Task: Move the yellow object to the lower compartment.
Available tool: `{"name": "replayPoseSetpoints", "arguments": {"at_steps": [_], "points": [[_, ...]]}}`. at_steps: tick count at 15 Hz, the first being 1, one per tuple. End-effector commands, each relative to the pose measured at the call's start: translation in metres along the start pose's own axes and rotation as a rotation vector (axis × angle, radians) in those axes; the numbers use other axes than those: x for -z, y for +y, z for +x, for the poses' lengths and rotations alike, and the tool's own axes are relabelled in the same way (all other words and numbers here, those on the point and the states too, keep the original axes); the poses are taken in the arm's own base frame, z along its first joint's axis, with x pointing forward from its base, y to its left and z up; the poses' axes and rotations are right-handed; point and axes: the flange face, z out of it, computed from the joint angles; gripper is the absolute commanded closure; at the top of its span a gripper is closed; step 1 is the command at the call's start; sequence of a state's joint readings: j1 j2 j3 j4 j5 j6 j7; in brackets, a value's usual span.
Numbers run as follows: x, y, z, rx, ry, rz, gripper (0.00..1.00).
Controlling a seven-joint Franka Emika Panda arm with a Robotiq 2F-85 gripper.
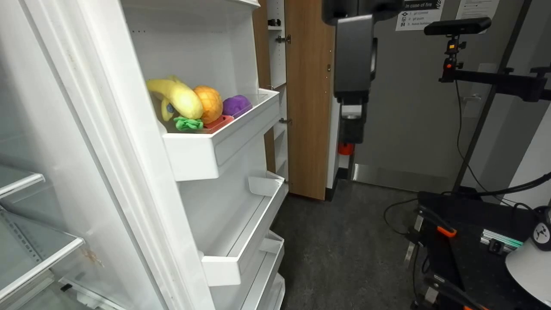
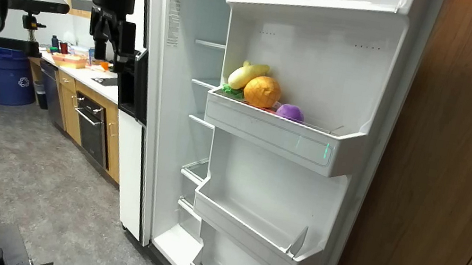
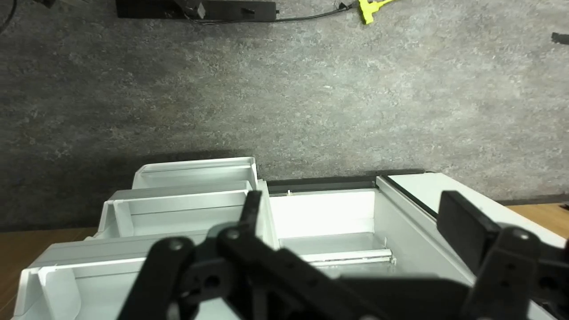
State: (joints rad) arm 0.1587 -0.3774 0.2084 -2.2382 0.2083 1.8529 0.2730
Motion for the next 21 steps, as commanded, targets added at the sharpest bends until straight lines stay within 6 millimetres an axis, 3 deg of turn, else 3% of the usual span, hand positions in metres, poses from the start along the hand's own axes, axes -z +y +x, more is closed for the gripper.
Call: {"name": "replayPoseSetpoints", "arguments": {"at_steps": [1,12,13,21], "points": [[0.007,0.010,0.015,-0.043,0.073,-0.035,0.00],[0.031,0.060,0.093,-0.128,0.400,-0.226,0.00],[0.024,0.058,0.077,-0.109,0.365,-0.205,0.00],[0.024,0.058,0.092,-0.119,0.399,-0.223,0.00]]}}
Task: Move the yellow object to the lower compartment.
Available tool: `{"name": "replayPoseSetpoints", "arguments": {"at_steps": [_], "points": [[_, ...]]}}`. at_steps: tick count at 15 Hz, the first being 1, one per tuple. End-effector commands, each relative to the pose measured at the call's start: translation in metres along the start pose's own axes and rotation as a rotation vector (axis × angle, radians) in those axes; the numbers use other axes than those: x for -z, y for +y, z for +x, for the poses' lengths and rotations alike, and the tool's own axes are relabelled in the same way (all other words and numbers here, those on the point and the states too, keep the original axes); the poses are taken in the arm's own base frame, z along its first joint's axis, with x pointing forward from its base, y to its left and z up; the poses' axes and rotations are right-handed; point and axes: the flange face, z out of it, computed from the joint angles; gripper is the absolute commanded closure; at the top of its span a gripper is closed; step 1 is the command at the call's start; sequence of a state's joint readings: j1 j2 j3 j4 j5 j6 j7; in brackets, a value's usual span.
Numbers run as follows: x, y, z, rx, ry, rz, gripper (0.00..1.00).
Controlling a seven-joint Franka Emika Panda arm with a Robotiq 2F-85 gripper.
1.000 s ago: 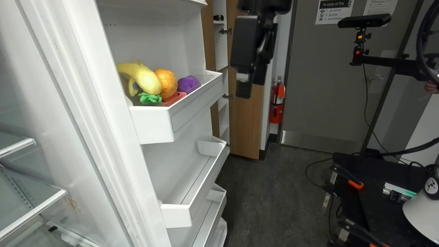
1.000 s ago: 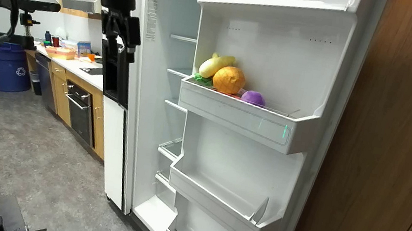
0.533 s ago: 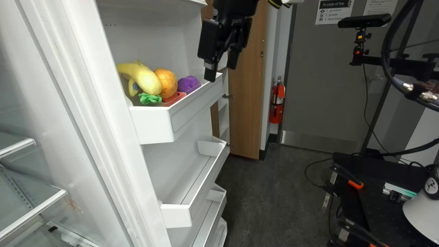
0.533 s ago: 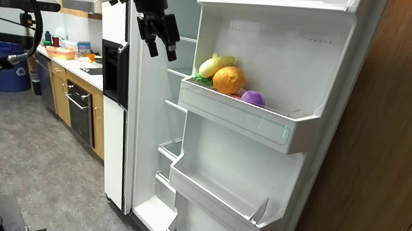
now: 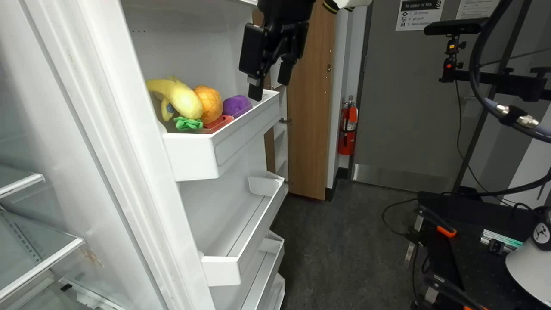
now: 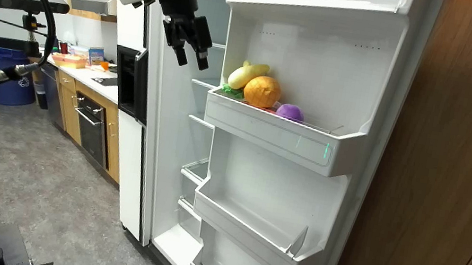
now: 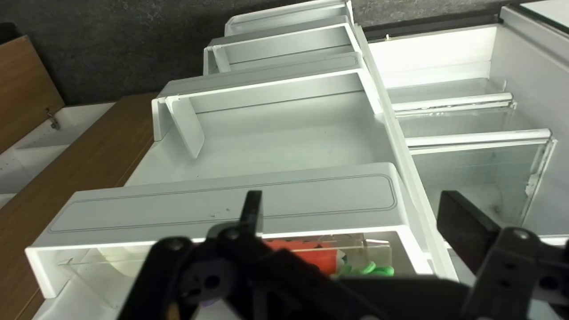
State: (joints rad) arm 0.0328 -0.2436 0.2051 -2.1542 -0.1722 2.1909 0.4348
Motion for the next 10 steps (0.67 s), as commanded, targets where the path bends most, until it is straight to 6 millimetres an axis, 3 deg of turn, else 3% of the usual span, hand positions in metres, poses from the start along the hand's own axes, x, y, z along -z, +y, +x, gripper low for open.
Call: {"name": "replayPoseSetpoints", "arguments": {"at_steps": [1,4,10], "points": [[-0.003,-0.001,0.004,-0.006,0.026,-0.014,0.00],[-0.010,0.006,0.018,-0.028,0.071,-0.045,0.00],[-0.035,-0.005,0.055,-0.082,0.164,-0.084,0.00]]}}
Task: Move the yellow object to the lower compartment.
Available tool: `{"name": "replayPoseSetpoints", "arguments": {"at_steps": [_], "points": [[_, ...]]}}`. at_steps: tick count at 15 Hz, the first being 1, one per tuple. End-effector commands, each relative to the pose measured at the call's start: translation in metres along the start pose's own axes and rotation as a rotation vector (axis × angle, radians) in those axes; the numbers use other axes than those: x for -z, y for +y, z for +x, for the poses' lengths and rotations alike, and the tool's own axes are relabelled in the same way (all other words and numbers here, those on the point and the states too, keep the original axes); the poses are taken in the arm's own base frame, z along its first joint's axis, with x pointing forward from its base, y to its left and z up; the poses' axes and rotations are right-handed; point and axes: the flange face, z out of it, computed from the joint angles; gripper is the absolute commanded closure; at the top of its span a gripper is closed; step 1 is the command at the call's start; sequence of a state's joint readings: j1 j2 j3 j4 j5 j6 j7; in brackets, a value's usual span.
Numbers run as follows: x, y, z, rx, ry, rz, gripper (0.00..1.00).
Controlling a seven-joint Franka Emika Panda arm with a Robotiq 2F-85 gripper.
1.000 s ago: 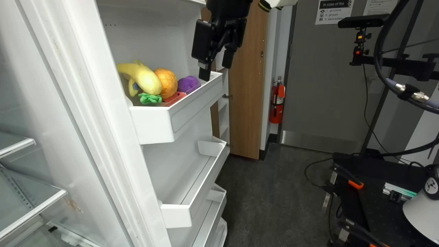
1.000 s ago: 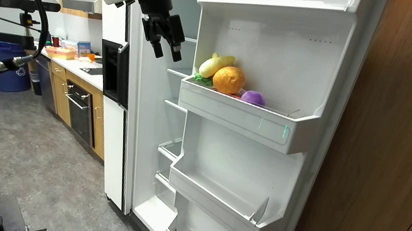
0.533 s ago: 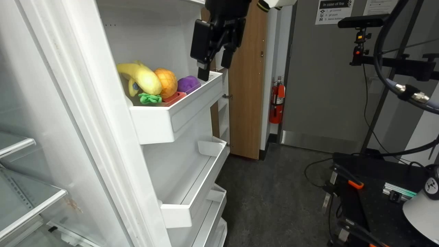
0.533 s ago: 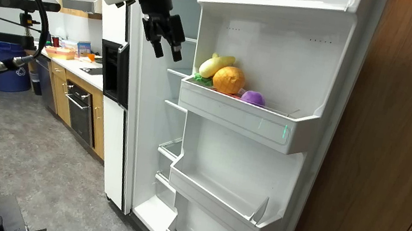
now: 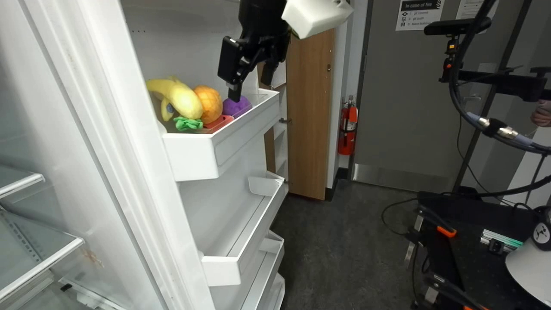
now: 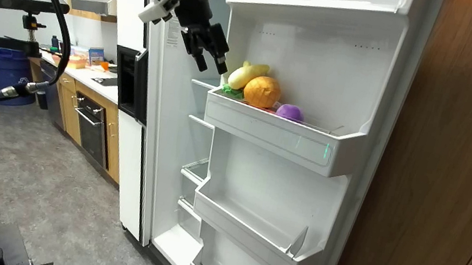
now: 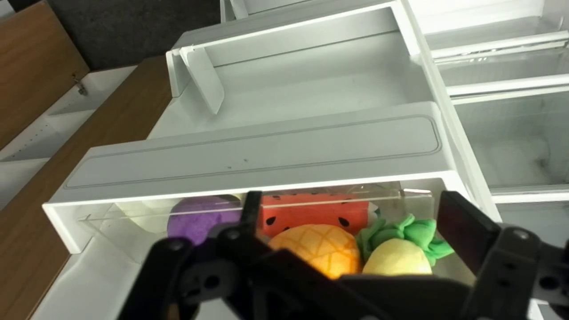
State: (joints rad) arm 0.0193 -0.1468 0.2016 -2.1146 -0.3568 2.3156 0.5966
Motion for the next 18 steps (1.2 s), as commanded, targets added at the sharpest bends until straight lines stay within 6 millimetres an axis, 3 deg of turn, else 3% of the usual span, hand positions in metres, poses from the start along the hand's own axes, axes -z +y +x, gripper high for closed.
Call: {"name": "replayPoseSetpoints", "arguments": {"at_steps": [1,8,13,17,18], "points": [[-0.016,-0.008,0.032,-0.039,0.058,-0.020,0.00],[-0.032,-0.026,0.070,-0.081,0.120,-0.045,0.00],[-0.036,-0.050,0.084,-0.069,0.146,-0.029,0.00],[-0.044,-0.054,0.087,-0.055,0.138,-0.035,0.00],[-0.047,-0.053,0.086,-0.054,0.135,-0.037,0.25]]}}
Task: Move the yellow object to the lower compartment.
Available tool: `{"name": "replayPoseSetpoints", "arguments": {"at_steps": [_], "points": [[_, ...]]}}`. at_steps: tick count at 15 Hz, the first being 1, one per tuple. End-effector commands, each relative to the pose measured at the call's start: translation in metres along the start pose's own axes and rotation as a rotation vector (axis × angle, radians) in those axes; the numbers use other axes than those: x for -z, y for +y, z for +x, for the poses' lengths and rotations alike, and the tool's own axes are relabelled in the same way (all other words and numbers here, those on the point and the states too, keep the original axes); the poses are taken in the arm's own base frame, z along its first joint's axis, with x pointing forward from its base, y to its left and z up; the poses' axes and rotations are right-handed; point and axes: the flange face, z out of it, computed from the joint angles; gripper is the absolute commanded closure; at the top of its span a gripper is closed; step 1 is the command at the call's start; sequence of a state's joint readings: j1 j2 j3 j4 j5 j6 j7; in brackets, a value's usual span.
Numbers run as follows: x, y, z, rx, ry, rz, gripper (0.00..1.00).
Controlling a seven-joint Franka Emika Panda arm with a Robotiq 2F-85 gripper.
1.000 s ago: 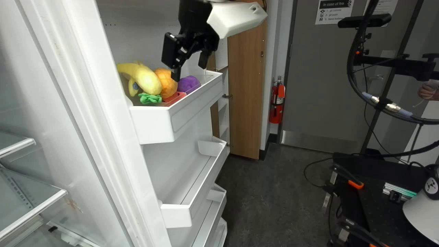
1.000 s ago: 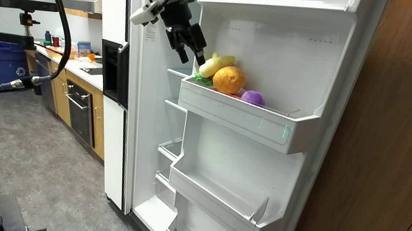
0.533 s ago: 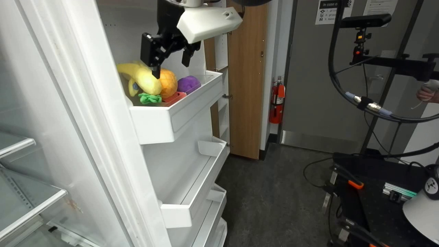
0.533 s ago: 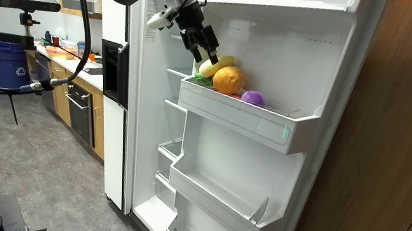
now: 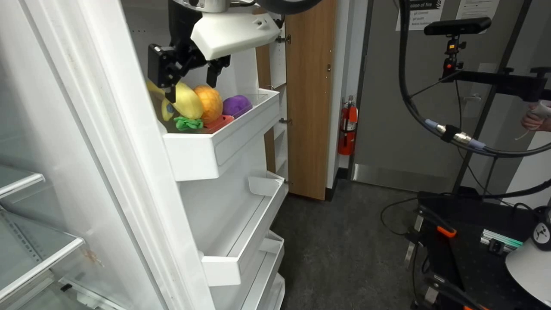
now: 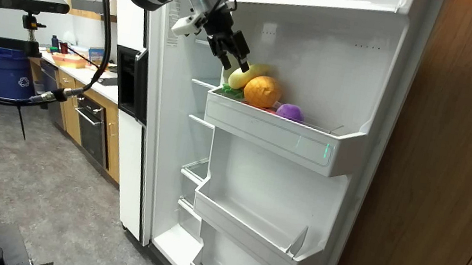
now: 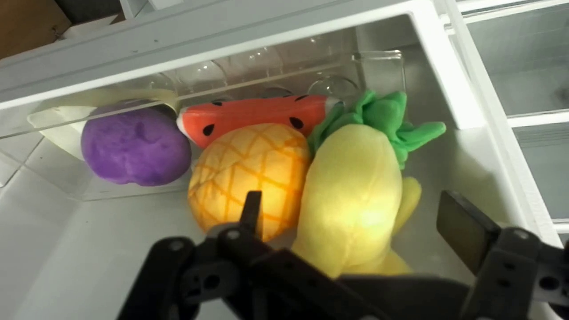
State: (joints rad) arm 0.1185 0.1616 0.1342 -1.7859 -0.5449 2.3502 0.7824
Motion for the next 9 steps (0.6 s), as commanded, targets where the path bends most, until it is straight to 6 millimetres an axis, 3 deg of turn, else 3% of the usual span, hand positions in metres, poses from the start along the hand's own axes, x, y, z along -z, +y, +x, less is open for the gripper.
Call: {"name": "replayPoseSetpoints", "arguments": {"at_steps": [1,9], "points": [[-0.0092,-0.0009,0.0067,0.006,0.018,-0.022,0.26],[-0.0072,-0.0030,0.0010,0.034,0.029,-0.028,0.88]]}}
